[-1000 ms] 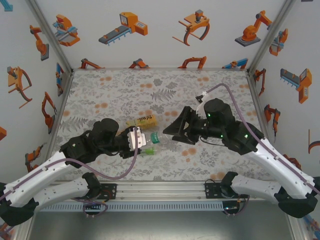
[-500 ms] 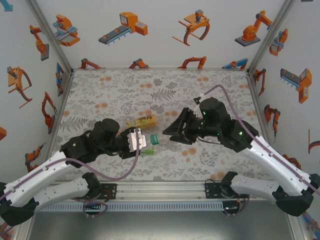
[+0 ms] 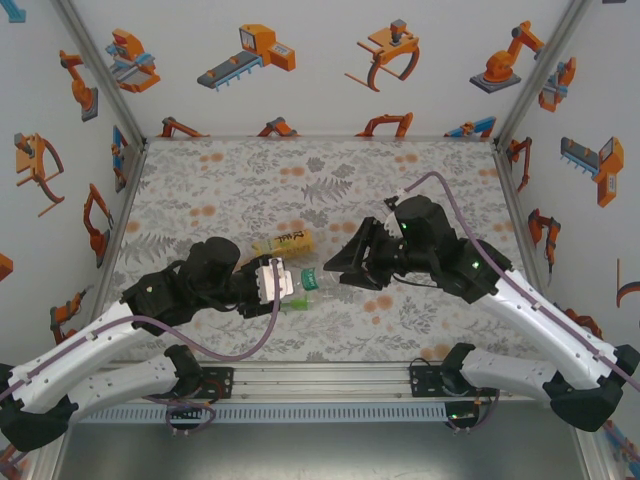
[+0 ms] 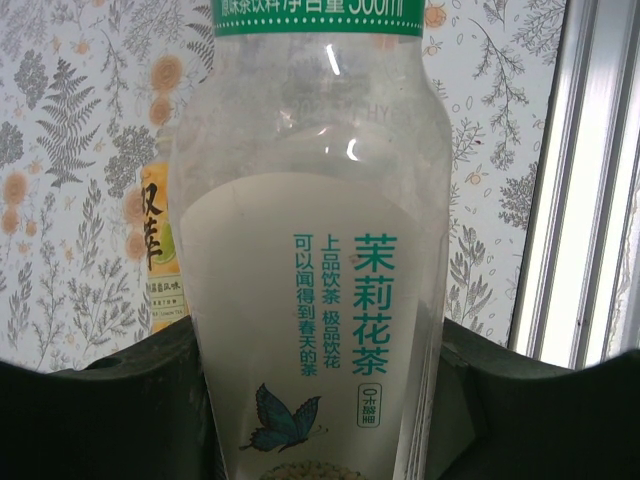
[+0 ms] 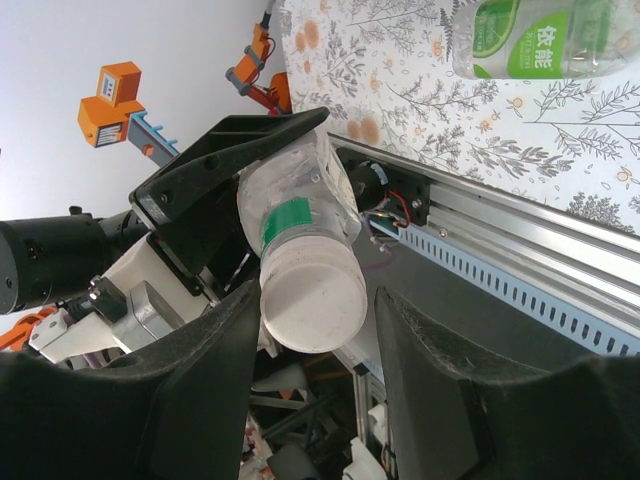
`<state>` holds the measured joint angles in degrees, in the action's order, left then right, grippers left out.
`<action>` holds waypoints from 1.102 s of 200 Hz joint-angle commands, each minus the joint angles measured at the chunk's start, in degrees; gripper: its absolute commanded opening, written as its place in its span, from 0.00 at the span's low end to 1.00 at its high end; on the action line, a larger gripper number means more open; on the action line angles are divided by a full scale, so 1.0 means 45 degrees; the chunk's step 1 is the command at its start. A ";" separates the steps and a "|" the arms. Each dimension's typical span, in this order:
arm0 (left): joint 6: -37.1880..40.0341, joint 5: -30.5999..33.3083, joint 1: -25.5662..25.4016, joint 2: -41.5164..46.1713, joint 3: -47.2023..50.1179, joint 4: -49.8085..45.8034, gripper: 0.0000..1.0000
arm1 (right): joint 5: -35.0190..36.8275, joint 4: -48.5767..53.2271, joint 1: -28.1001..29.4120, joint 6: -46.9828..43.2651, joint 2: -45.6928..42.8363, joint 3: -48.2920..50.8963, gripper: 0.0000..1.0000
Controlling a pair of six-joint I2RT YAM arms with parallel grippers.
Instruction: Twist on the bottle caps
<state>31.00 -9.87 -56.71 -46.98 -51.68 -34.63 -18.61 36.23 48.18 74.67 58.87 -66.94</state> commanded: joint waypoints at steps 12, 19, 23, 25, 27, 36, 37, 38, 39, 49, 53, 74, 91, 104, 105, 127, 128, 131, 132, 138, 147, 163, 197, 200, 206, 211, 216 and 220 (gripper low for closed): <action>0.0237 -0.0188 -0.0055 -0.0001 -0.0359 0.0105 0.00 | -0.0141 -0.0329 -0.0098 0.0270 -0.0073 0.0212 0.47; 0.0234 -0.0179 -0.0055 0.0004 -0.0370 0.0100 0.00 | -0.0149 -0.0380 -0.0101 0.0340 -0.0075 0.0257 0.47; 0.0241 -0.0187 -0.0055 0.0008 -0.0371 0.0099 0.00 | -0.0188 -0.0430 -0.0102 0.0396 -0.0075 0.0293 0.46; 0.0249 -0.0189 -0.0055 0.0000 -0.0371 0.0098 0.00 | -0.0207 -0.0462 -0.0102 0.0412 -0.0075 0.0311 0.46; 0.0251 -0.0190 -0.0055 0.0008 -0.0371 0.0113 0.00 | -0.0231 -0.0499 -0.0102 0.0431 -0.0075 0.0321 0.46; 0.0243 -0.0180 -0.0055 -0.0006 -0.0351 0.0137 0.00 | -0.0329 -0.0652 -0.0102 0.0528 -0.0075 0.0410 0.44; 0.0251 -0.0185 -0.0055 -0.0007 -0.0351 0.0137 0.00 | -0.0343 -0.0660 -0.0102 0.0541 -0.0065 0.0426 0.44; 0.0255 -0.0187 -0.0055 -0.0008 -0.0351 0.0128 0.00 | -0.0349 -0.0693 -0.0102 0.0548 -0.0070 0.0433 0.44; 0.0257 -0.0189 -0.0045 0.0001 -0.0351 0.0123 0.00 | -0.0363 -0.0700 -0.0102 0.0561 -0.0072 0.0437 0.43; 0.0249 -0.0156 -0.0053 -0.0009 -0.0349 0.0130 0.00 | -0.0448 -0.0781 -0.0104 0.0608 -0.0056 0.0461 0.40; 0.0241 -0.0160 -0.0054 -0.0015 -0.0351 0.0147 0.00 | -0.0454 -0.0795 -0.0102 0.0609 -0.0043 0.0463 0.39; 0.0224 -0.0154 -0.0047 -0.0028 -0.0332 0.0156 0.00 | -0.0513 -0.0773 -0.0103 0.0634 -0.0075 0.0461 0.37; 0.0239 -0.0114 -0.0054 -0.0065 -0.0312 0.0154 0.00 | -0.0589 -0.0772 -0.0102 0.0720 -0.0074 0.0499 0.39; 0.0228 -0.0051 -0.0055 -0.0068 -0.0312 0.0159 0.00 | -0.0644 -0.0777 -0.0102 0.0748 -0.0049 0.0483 0.46; 0.0224 -0.0032 -0.0055 -0.0068 -0.0312 0.0158 0.00 | -0.0647 -0.0781 -0.0102 0.0749 -0.0062 0.0491 0.47; 0.0240 0.0024 -0.0044 -0.0087 -0.0301 0.0171 0.00 | -0.0686 -0.0781 -0.0105 0.0808 -0.0092 0.0484 0.49; 0.0239 0.0034 -0.0049 -0.0087 -0.0307 0.0174 0.00 | -0.0687 -0.0783 -0.0103 0.0808 -0.0093 0.0492 0.49; 0.0227 0.0058 -0.0054 -0.0087 -0.0312 0.0159 0.00 | -0.0678 -0.0782 -0.0102 0.0818 -0.0094 0.0492 0.49; 0.0233 0.0061 -0.0054 -0.0087 -0.0312 0.0158 0.00 | -0.0683 -0.0774 -0.0102 0.0823 -0.0094 0.0476 0.49; 0.0226 0.0100 -0.0055 -0.0102 -0.0312 0.0173 0.00 | -0.0669 -0.0776 -0.0131 0.0837 -0.0113 0.0464 0.49; 0.0231 0.0161 -0.0054 -0.0107 -0.0293 0.0157 0.00 | -0.0651 -0.0776 -0.0112 0.0835 -0.0123 0.0478 0.48; 0.0219 0.0218 -0.0055 -0.0107 -0.0254 0.0213 0.00 | -0.0614 -0.0783 -0.0122 0.0829 -0.0166 0.0473 0.48; 0.0219 0.0218 -0.0054 -0.0107 -0.0233 0.0240 0.00 | -0.0541 -0.0768 -0.0156 0.0872 -0.0266 0.0461 0.46; 0.0215 0.0220 -0.0052 -0.0107 -0.0224 0.0236 0.00 | -0.0533 -0.0771 -0.0160 0.0899 -0.0270 0.0461 0.46; 0.0220 0.0218 -0.0054 -0.0107 -0.0233 0.0242 0.00 | -0.0532 -0.0779 -0.0161 0.0887 -0.0279 0.0485 0.45; 0.0210 0.0211 -0.0055 -0.0097 -0.0249 0.0265 0.00 | -0.0515 -0.0766 -0.0163 0.0883 -0.0289 0.0483 0.44; 0.0209 0.0201 -0.0055 -0.0106 -0.0254 0.0259 0.00 | -0.0515 -0.0767 -0.0160 0.0870 -0.0285 0.0482 0.43; 0.0213 0.0170 -0.0055 -0.0107 -0.0254 0.0284 0.00 | -0.0513 -0.0767 -0.0175 0.0882 -0.0283 0.0501 0.43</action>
<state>30.98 -8.78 -56.71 -47.40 -51.68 -34.74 -20.27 34.00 47.72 78.04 58.72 -65.06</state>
